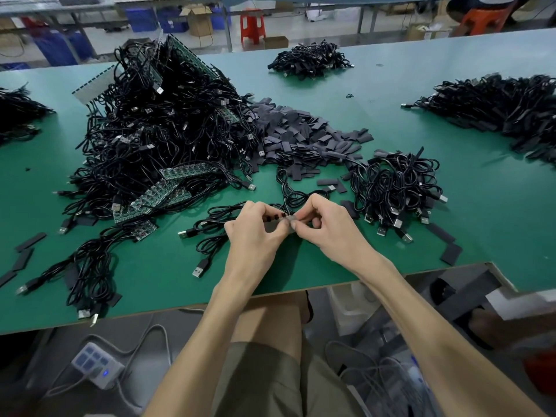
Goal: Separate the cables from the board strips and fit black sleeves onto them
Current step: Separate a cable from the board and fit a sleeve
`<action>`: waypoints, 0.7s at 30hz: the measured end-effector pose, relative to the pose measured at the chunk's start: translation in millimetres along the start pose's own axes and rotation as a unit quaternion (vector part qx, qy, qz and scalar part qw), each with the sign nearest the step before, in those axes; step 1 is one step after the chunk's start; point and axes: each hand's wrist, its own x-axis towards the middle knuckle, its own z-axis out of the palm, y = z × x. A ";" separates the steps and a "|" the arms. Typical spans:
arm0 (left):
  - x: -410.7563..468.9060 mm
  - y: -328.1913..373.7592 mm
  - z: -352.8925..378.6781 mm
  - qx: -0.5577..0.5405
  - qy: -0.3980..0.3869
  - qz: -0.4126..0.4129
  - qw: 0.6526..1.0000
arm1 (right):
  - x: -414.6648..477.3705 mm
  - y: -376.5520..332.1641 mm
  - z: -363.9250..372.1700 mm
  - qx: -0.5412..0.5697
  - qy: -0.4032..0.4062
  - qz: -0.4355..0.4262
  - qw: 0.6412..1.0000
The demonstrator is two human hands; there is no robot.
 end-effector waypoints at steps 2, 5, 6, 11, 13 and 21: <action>-0.2 -0.2 -0.3 0.004 -0.002 -0.002 1.000 | 0.4 -0.6 -0.4 0.000 -0.001 0.005 1.000; -1.1 1.7 3.0 0.009 0.009 -0.013 1.000 | -0.5 -1.8 0.9 -0.002 0.004 0.000 1.000; -0.8 3.3 4.6 0.012 0.019 -0.019 1.000 | -1.1 -2.6 1.7 -0.010 0.006 -0.007 1.000; 3.4 1.3 1.0 0.031 0.031 -0.019 0.999 | 0.0 -5.6 5.2 -0.012 0.024 -0.005 1.000; 4.0 -3.1 -5.6 0.068 0.038 -0.013 0.997 | 0.9 -6.0 3.9 0.016 0.066 -0.004 0.998; -0.7 -11.1 -13.2 0.273 0.128 -0.011 0.953 | 4.7 1.4 -2.5 0.101 0.224 0.017 0.969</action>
